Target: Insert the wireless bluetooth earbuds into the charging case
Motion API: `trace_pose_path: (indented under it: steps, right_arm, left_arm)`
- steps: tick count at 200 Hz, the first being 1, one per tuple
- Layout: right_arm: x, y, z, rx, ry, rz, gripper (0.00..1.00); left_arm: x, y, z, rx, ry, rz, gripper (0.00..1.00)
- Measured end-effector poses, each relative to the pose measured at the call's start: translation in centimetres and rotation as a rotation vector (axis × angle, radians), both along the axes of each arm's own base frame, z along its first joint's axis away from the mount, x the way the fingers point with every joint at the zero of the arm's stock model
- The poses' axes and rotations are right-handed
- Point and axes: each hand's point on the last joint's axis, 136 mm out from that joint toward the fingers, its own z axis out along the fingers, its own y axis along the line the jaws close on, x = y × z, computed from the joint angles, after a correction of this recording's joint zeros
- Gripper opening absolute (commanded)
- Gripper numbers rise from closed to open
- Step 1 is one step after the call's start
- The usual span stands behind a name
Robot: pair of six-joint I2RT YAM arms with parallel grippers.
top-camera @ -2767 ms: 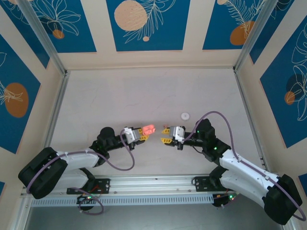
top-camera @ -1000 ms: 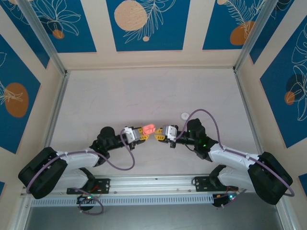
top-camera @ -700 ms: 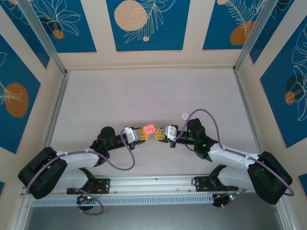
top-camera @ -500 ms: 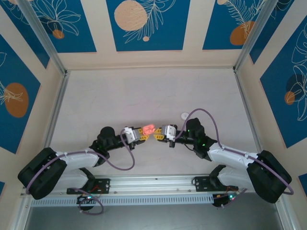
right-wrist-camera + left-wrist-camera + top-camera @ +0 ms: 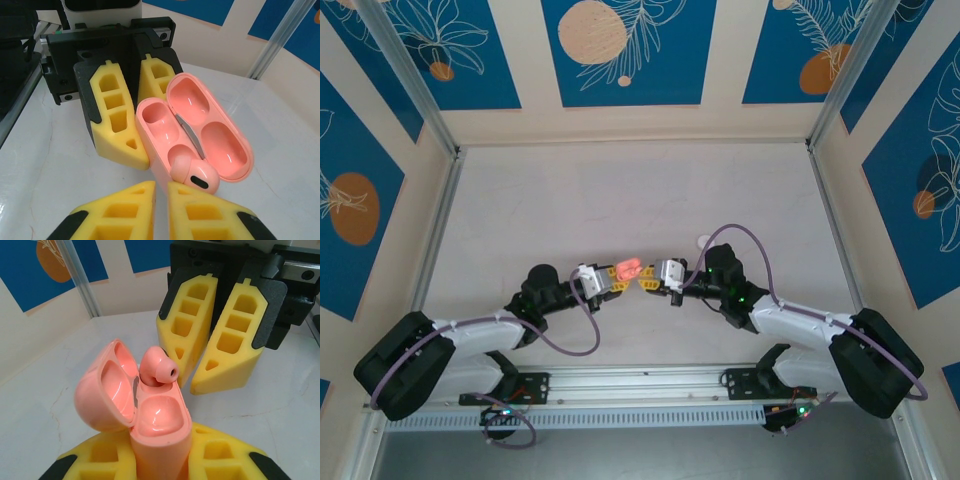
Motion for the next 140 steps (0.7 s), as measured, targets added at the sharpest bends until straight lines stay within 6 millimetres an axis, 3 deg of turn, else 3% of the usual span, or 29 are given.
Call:
trace_pose_path:
  steps: [140]
  right_arm:
    - [-0.42, 0.69, 0.69, 0.007, 0.004, 0.041, 0.15]
  left_arm:
    - [0.07, 0.09, 0.0, 0.009, -0.016, 0.006, 0.11]
